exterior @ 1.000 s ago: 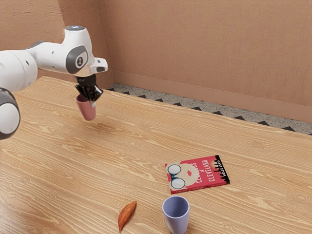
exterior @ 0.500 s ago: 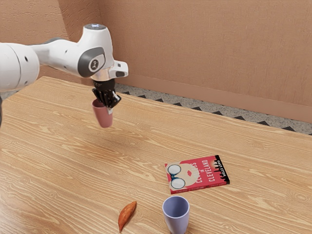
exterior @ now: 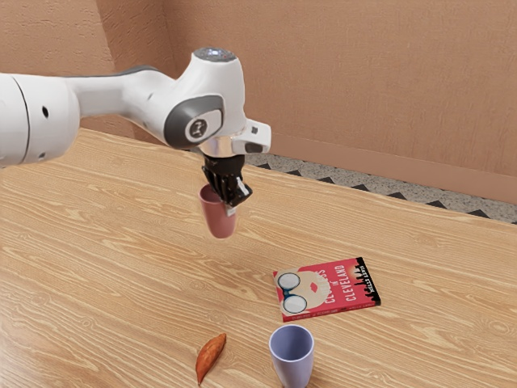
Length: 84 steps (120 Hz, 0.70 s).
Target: Place the left cup onto the right cup
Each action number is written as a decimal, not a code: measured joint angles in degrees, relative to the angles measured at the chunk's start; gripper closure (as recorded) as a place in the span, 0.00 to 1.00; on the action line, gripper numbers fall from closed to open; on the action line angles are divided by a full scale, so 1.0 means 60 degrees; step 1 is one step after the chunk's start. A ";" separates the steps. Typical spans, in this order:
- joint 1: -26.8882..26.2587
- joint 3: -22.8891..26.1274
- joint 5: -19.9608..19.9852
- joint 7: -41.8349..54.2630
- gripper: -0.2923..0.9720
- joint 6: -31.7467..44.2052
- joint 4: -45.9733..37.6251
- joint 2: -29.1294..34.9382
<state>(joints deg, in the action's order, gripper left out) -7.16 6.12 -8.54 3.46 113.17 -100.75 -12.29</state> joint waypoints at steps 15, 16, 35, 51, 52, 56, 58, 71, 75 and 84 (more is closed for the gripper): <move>-0.0531 0.0003 -0.0004 -0.0290 0.85 -0.0001 -0.0418 0.0262; -0.0560 0.0004 -0.0004 -0.0311 0.85 -0.0001 -0.0450 0.0286; -0.1085 -0.0004 -0.0005 -0.0684 0.85 -0.0002 -0.1140 0.0820; -0.1688 -0.0008 -0.0022 -0.1018 0.85 -0.0009 -0.1492 0.1102; -0.1731 -0.0008 -0.0022 -0.1040 0.85 -0.0010 -0.1499 0.1107; -0.1903 -0.0008 -0.0025 -0.1126 0.85 -0.0011 -0.1517 0.1119; -0.1987 -0.0008 -0.0026 -0.1170 0.85 -0.0012 -0.1523 0.1123; -0.2454 -0.0006 -0.0038 -0.1442 0.85 -0.0015 -0.1535 0.1132; -0.2571 -0.0005 -0.0041 -0.1521 0.85 -0.0016 -0.1531 0.1133; -0.2783 0.0004 -0.0052 -0.1691 0.85 -0.0017 -0.1511 0.1126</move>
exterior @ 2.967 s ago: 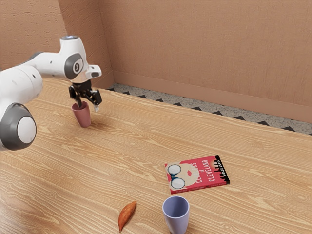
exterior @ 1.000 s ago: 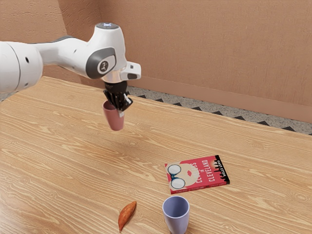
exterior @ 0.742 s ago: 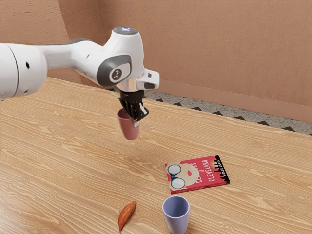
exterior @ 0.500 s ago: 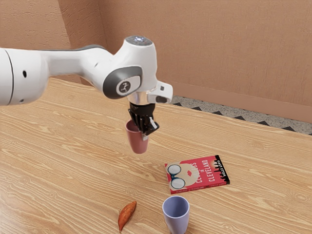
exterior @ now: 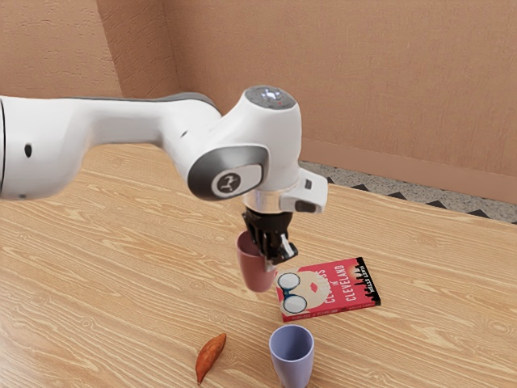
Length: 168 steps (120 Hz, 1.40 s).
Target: Place the left cup onto the right cup
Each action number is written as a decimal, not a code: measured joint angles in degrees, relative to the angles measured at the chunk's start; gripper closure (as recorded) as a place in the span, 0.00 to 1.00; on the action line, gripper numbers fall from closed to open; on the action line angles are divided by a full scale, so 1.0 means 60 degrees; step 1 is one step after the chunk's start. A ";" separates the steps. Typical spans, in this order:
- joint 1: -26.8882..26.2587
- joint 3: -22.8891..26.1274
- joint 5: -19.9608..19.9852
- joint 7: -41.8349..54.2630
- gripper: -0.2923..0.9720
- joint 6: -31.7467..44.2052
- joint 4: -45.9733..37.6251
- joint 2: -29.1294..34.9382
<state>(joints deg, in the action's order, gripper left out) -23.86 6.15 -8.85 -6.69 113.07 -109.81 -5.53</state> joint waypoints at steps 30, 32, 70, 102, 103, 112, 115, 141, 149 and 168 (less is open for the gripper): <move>-0.0693 0.0308 -0.0055 -0.0558 0.85 -0.0003 0.0101 -0.0035; -0.0704 0.0357 -0.0057 -0.0593 0.85 -0.0003 0.0104 -0.0035; -0.1070 0.0817 -0.0013 -0.1215 0.85 -0.0006 0.0069 0.0020; -0.1259 0.0823 0.0025 -0.1603 0.85 -0.0172 0.0033 0.0257; -0.1262 0.0823 0.0027 -0.1615 0.85 -0.0176 0.0027 0.0257; -0.1320 0.0823 0.0046 -0.1720 0.85 -0.0198 -0.0129 0.0257; -0.1342 0.0823 0.0053 -0.1753 0.85 -0.0203 -0.0173 0.0257; -0.1375 0.0823 0.0087 -0.1988 0.85 -0.0187 -0.0268 0.0196; -0.1351 0.0813 0.0091 -0.2045 0.85 -0.0168 -0.0274 0.0179; -0.1339 0.0821 0.0094 -0.2180 0.85 -0.0122 -0.0300 0.0118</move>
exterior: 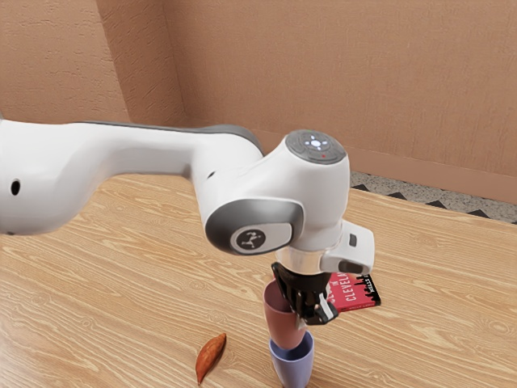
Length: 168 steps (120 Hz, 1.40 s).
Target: Place the left cup onto the right cup
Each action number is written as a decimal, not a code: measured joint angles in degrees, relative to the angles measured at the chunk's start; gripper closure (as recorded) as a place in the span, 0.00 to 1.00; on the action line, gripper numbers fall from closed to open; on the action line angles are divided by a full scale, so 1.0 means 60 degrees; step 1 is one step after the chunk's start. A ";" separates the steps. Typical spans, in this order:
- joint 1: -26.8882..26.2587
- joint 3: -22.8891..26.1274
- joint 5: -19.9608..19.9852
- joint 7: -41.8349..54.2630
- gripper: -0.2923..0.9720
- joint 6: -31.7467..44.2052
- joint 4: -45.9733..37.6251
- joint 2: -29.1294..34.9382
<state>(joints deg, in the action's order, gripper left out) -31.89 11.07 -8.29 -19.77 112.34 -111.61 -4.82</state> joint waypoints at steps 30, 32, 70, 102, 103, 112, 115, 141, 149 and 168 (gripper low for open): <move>-0.0110 0.0011 0.0041 -0.0173 0.85 0.0122 0.0006 -0.0213; -0.0121 0.0012 0.0041 -0.0183 0.85 0.0128 0.0007 -0.0219; -0.0062 0.0000 0.0291 -0.0347 0.48 0.0259 -0.0019 -0.0393; 0.0365 -0.0061 0.0227 -0.0411 0.30 -0.0404 0.1080 -0.0329; 0.0404 -0.0063 0.0218 -0.0412 0.30 -0.0457 0.1128 -0.0322; 0.0679 -0.0079 0.0122 -0.0421 0.28 -0.0879 0.1424 -0.0287; 0.0738 -0.0083 0.0087 -0.0424 0.27 -0.1035 0.1568 -0.0282; 0.1075 -0.0900 -0.0114 -0.0325 0.25 -0.2170 0.2342 -0.0004; 0.1295 -0.1195 -0.0132 -0.0189 0.24 -0.2375 0.2473 0.0044; 0.1706 -0.1979 -0.0080 0.0351 0.24 -0.2668 0.2990 0.0106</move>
<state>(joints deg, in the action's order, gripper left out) -21.65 -0.80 -8.77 -17.66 96.33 -93.68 -4.18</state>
